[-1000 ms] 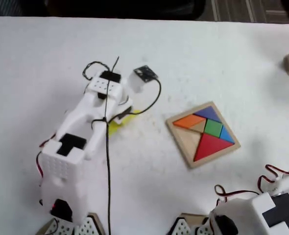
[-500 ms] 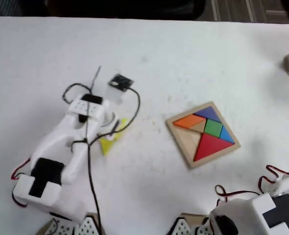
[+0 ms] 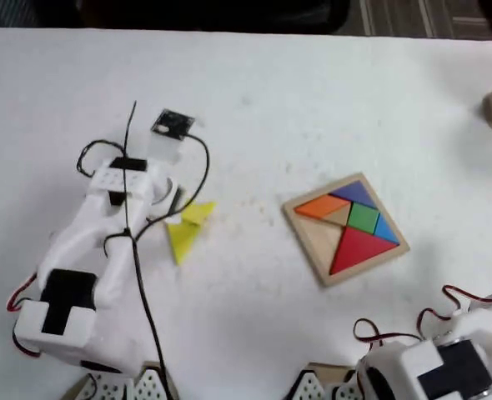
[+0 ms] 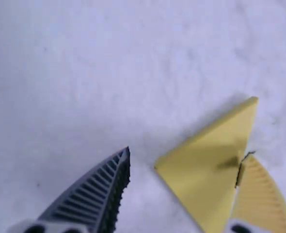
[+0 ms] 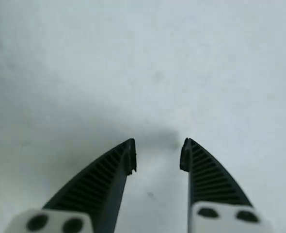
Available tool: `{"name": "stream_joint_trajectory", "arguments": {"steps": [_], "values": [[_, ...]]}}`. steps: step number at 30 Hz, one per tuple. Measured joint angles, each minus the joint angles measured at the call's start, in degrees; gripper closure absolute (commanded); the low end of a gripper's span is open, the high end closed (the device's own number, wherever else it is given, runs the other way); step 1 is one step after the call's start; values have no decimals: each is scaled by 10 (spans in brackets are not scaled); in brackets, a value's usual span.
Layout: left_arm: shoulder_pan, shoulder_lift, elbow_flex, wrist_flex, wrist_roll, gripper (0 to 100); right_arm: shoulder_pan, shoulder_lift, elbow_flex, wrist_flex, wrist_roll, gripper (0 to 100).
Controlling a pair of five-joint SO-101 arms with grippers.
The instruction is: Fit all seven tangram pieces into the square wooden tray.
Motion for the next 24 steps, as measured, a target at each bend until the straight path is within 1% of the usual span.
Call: {"name": "stream_joint_trajectory", "arguments": {"steps": [4, 6, 8, 12, 18, 22, 24], "values": [[-1, 2, 0, -16, -61, 640, 0, -35, 31, 4, 0, 837], [-1, 17, 0, -16, -75, 641, 0, -52, 45, 5, 0, 837], [0, 32, 0, -15, -84, 641, 0, -68, 55, 5, 16, 837], [2, 40, -10, 10, -89, 642, 0, -94, 73, 5, 31, 837], [35, 40, -7, 10, -89, 643, 1, -115, 82, 5, 33, 837], [49, 40, 4, 4, -89, 691, 1, -117, 82, 5, 33, 837], [50, 40, 4, 4, -77, 705, 1, -117, 82, 5, 33, 837]]}}
